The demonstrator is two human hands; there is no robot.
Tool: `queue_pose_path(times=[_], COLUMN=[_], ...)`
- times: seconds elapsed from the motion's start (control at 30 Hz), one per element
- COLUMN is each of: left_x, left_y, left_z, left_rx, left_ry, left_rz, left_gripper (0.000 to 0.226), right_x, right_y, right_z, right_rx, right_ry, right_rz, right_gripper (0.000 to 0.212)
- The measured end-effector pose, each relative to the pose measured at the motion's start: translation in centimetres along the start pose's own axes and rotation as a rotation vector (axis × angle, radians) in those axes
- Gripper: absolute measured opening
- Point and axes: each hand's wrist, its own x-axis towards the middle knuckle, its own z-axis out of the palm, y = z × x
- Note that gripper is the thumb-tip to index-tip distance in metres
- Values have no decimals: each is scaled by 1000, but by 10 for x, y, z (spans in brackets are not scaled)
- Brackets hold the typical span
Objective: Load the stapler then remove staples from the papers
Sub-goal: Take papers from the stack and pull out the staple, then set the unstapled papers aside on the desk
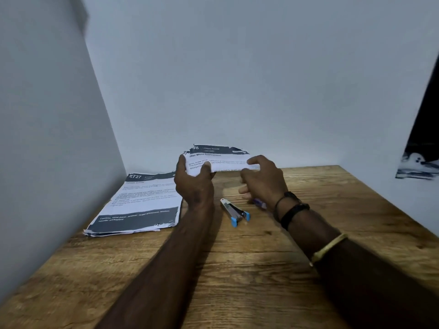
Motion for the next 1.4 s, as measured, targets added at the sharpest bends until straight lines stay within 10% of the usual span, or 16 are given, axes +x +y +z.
queue_pose_path(times=[0.17, 0.53, 0.77, 1.4], left_x=[-31, -93, -99, -79], left_y=[2, -11, -35, -36], left_z=[41, 110, 127, 142], left_rx=[-68, 488, 792, 1201], left_ry=[-94, -549, -635, -820], left_rz=[-41, 56, 66, 160], left_gripper=[74, 69, 35, 43], right_x=[11, 39, 59, 65], right_y=[-1, 48, 64, 66], right_z=[-32, -107, -115, -110], right_rx=[364, 165, -112, -657], right_ry=[167, 493, 440, 279], right_rz=[61, 152, 364, 208], right_gripper=[9, 18, 6, 32])
